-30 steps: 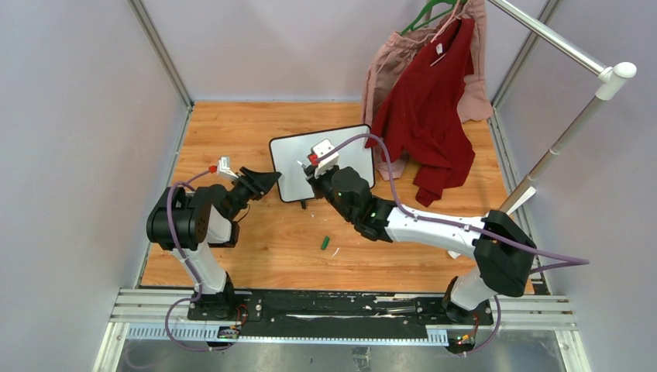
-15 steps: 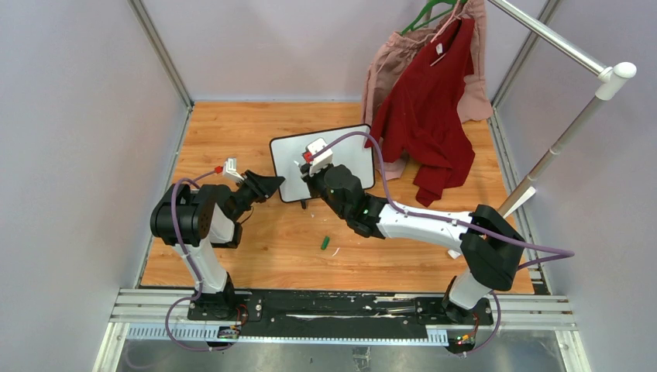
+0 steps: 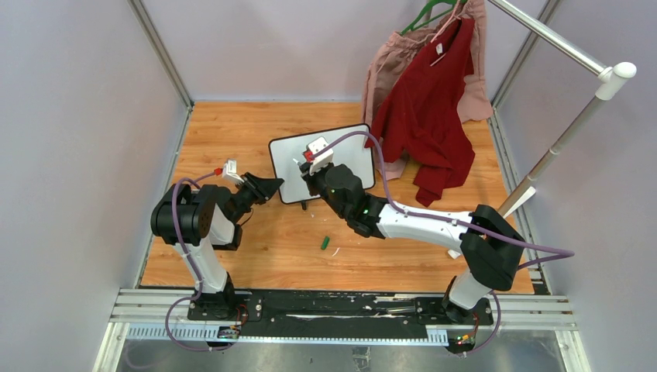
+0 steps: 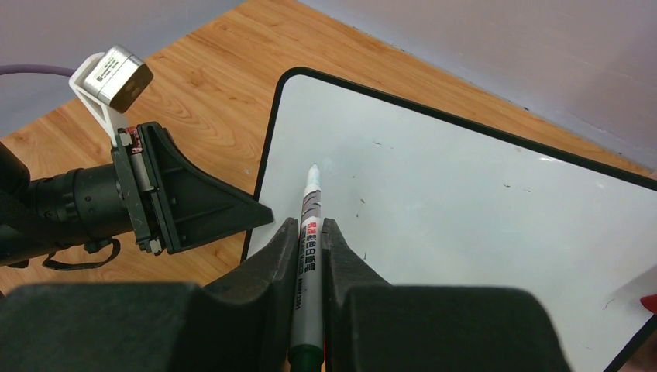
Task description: Write a sentence on the whiteboard
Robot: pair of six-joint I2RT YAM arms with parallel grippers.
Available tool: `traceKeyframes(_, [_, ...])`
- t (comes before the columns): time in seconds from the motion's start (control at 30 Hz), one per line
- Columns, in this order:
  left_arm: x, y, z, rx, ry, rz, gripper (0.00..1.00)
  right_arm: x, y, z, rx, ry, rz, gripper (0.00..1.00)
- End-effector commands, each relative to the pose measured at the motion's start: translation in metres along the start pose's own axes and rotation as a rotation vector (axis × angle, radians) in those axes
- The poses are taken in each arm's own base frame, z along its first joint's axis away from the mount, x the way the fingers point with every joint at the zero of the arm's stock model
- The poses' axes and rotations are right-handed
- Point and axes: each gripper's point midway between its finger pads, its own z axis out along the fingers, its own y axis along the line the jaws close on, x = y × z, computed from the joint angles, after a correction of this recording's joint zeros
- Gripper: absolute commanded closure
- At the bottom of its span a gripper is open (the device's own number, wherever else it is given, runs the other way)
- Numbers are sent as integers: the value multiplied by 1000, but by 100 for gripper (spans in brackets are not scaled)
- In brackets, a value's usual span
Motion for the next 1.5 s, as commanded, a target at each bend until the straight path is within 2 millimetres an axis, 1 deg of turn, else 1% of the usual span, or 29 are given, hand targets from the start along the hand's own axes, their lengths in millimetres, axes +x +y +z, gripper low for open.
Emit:
traceKeyframes(0.0, [-1,-1,-2,1,-19,32,74,-19,-8,10,40,-56,27,100])
traceKeyframes(0.07, [-2,-2,-3,3,-21,35,74,-19,-9,15,48,-55,-1,100])
traceKeyframes(0.3, [-3,-4,-4,9,-24,42,75,-20,-10,30,55,-55,2,100])
traceKeyframes(0.63, [-3,-5,-4,12,-25,45,79,-13,-13,46,73,-40,12,100])
traceKeyframes(0.83, [-4,-6,-4,14,-26,48,82,-9,-17,51,88,-35,43,100])
traceKeyframes(1.1, [-3,-6,-4,13,-26,48,83,-2,-16,55,88,-21,53,100])
traceKeyframes(1.47, [-4,-7,-4,16,-28,51,83,12,-27,55,111,13,61,100])
